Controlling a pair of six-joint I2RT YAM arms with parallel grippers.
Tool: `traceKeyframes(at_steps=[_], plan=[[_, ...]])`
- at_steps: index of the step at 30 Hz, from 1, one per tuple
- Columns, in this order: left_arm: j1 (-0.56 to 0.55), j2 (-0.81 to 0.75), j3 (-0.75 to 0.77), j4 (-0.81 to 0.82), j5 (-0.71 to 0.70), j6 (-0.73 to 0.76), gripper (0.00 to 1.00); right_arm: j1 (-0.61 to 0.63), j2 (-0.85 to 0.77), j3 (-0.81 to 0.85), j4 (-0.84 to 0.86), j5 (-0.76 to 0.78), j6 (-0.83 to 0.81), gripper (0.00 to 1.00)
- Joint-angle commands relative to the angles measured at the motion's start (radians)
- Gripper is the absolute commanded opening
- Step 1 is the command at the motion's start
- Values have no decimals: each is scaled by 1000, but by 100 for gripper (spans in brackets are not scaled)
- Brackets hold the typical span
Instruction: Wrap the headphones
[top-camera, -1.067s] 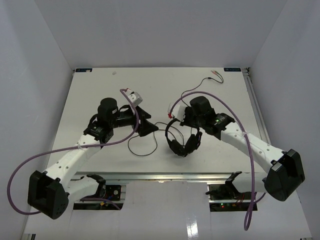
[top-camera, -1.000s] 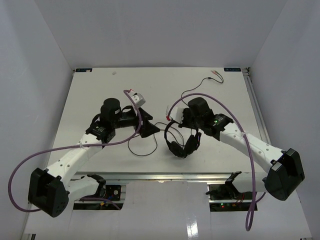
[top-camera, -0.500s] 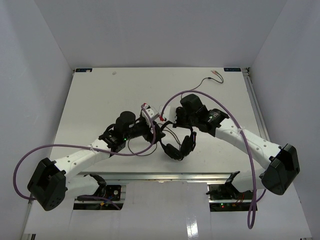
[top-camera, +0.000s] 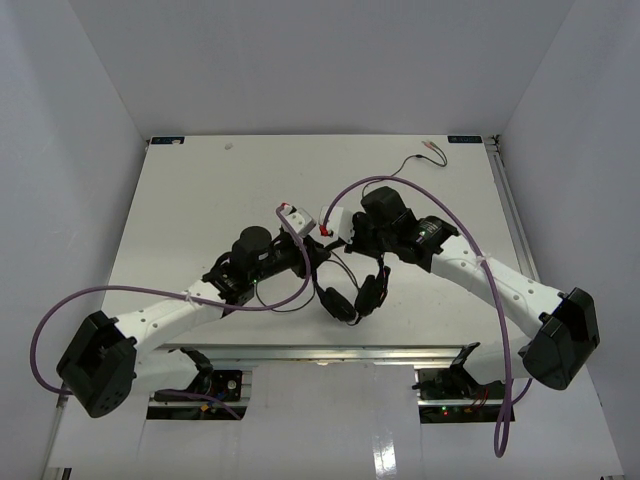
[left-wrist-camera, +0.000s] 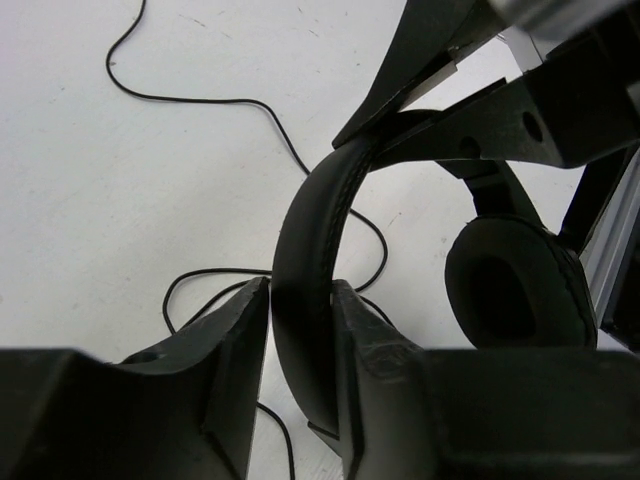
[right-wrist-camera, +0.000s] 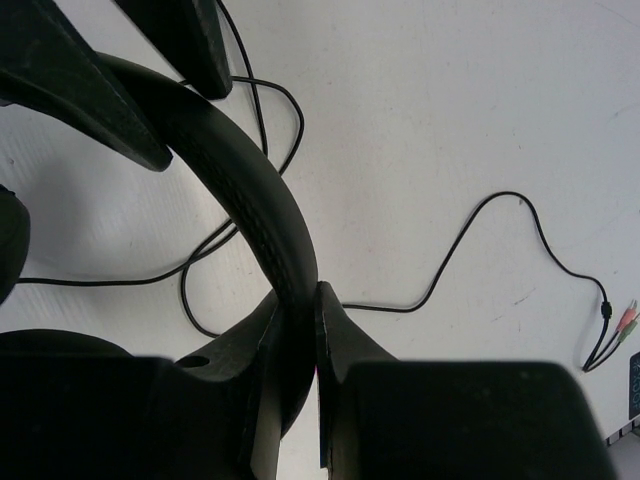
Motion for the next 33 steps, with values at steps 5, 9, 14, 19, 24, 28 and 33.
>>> traceKeyframes(at_steps=[5, 9, 14, 19, 24, 28, 33], plan=[[-15, 68, 34, -5, 26, -18, 44, 7, -1, 77, 9, -62, 67, 8], [-22, 75, 17, -7, -9, -23, 55, 7, 2, 96, 0, -78, 84, 8], [-23, 84, 19, 1, -28, -25, 54, 7, 1, 96, -2, -88, 98, 8], [-23, 100, 29, 4, -4, -35, 35, 6, -2, 89, 2, -92, 107, 8], [-26, 103, 18, 1, 29, -42, 23, 2, -2, 93, 14, -80, 116, 8], [-25, 97, -2, -7, 24, -42, 7, -6, 3, 96, 22, -91, 130, 10], [-25, 96, -13, -17, -58, -84, 0, -27, 59, 76, 58, -117, 162, 32]])
